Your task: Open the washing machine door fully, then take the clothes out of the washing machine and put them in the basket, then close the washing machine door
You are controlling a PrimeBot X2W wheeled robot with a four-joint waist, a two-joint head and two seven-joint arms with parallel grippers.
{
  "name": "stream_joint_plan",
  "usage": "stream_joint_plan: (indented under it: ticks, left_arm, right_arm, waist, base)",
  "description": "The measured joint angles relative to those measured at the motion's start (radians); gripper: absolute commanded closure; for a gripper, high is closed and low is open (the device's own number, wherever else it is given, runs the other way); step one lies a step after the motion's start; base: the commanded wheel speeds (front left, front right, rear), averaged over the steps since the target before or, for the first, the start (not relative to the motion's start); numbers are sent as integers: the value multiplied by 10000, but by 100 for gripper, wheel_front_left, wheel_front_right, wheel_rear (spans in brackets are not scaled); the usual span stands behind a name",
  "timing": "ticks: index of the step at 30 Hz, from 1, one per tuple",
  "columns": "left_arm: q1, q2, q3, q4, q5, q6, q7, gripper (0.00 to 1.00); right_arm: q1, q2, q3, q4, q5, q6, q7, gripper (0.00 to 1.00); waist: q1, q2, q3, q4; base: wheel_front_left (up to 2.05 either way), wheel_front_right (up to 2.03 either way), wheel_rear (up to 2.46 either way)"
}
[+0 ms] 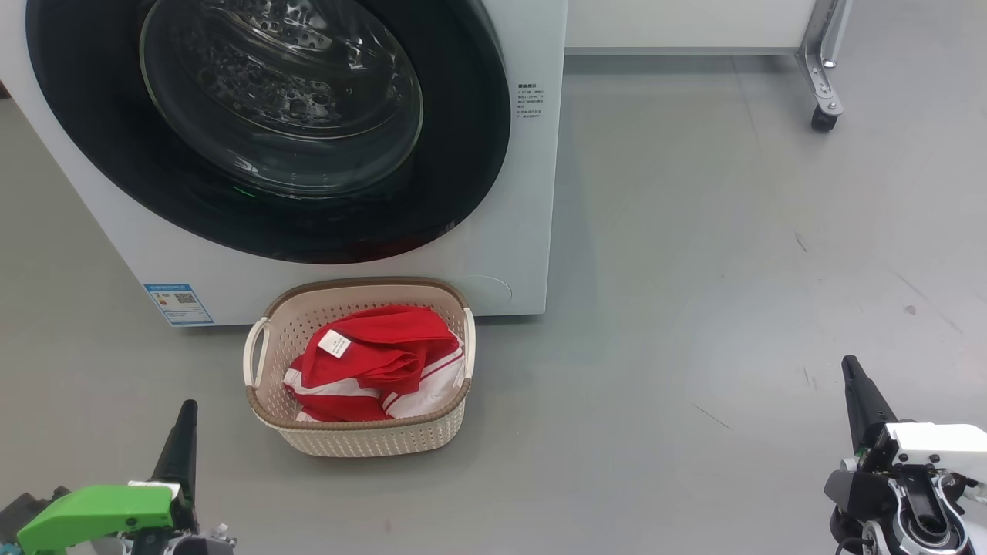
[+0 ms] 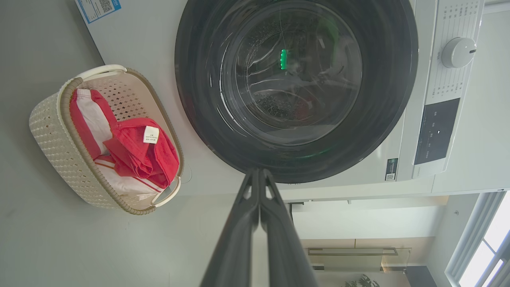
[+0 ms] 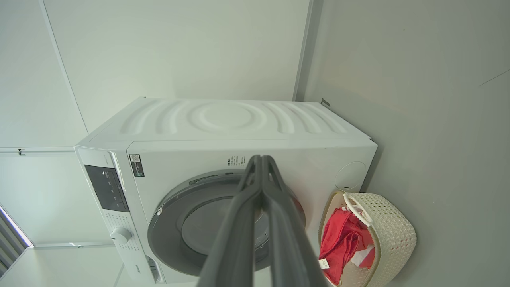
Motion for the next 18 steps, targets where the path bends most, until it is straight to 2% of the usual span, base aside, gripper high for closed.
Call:
stream_joint_plan:
  ticks: [18]
  left_arm:
    - [-47,-2,17,25,0,-2,29,100]
  right_arm:
    - [0,0,2,-2,0,0,0,100]
  waist:
    - [0,0,0,0]
  base:
    - [0,0,0]
